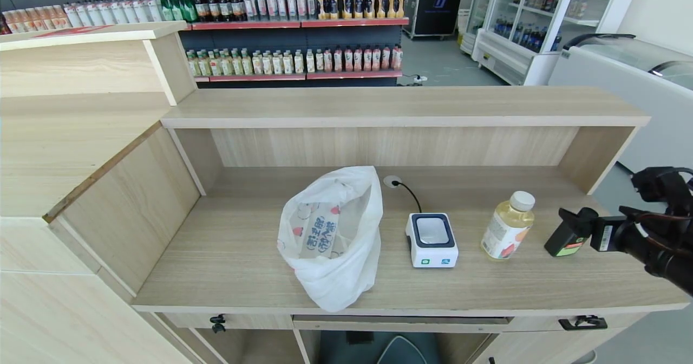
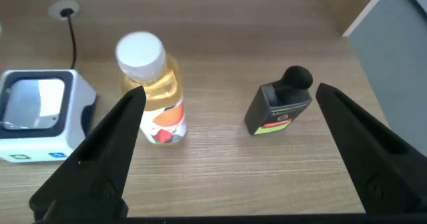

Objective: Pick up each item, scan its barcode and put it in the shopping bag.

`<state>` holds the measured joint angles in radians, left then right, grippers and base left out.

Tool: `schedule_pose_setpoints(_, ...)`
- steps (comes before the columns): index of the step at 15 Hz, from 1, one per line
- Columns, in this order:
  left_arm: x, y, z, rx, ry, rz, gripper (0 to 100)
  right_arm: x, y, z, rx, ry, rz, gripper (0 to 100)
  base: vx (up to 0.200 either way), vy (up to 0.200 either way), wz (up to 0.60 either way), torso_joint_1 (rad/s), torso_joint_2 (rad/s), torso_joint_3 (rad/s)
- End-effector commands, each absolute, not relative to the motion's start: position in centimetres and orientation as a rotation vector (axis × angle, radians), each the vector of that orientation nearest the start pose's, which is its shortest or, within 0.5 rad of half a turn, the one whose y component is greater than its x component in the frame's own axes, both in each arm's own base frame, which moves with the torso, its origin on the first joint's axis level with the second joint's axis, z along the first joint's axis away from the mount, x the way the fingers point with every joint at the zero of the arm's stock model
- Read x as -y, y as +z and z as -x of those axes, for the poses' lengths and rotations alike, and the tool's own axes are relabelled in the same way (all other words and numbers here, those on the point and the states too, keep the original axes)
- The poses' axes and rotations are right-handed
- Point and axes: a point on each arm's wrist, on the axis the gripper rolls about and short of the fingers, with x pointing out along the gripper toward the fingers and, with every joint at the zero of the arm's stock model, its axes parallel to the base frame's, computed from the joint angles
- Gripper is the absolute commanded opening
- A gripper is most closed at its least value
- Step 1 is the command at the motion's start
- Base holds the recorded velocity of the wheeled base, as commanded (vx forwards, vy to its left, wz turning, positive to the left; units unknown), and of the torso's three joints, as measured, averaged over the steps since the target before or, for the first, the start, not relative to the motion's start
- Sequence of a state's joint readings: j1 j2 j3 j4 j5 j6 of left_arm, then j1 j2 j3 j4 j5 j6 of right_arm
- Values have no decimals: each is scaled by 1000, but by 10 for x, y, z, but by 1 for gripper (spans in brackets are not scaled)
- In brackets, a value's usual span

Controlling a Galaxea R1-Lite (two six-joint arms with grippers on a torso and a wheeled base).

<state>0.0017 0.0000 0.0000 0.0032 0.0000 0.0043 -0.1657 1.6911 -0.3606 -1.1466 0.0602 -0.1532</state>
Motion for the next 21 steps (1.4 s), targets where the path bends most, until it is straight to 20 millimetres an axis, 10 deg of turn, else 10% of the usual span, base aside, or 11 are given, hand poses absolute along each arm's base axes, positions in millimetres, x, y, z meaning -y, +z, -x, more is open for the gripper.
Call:
schedule_pose_setpoints(1, 0, 75, 23, -3, 2, -5, 100, 47, 82, -263, -341, -102, 124, 100, 0, 0, 0, 0, 0, 0)
schedule_pose_setpoints(8, 0, 75, 23, -3, 2, -5, 100, 37, 47, -286, -346, -8, 114, 100, 0, 0, 0, 0, 0, 0)
schedule_pose_setpoints(21, 0, 75, 23, -3, 2, -5, 100, 14, 42, -313, -278, 85, 89, 100, 0, 0, 0, 0, 0, 0)
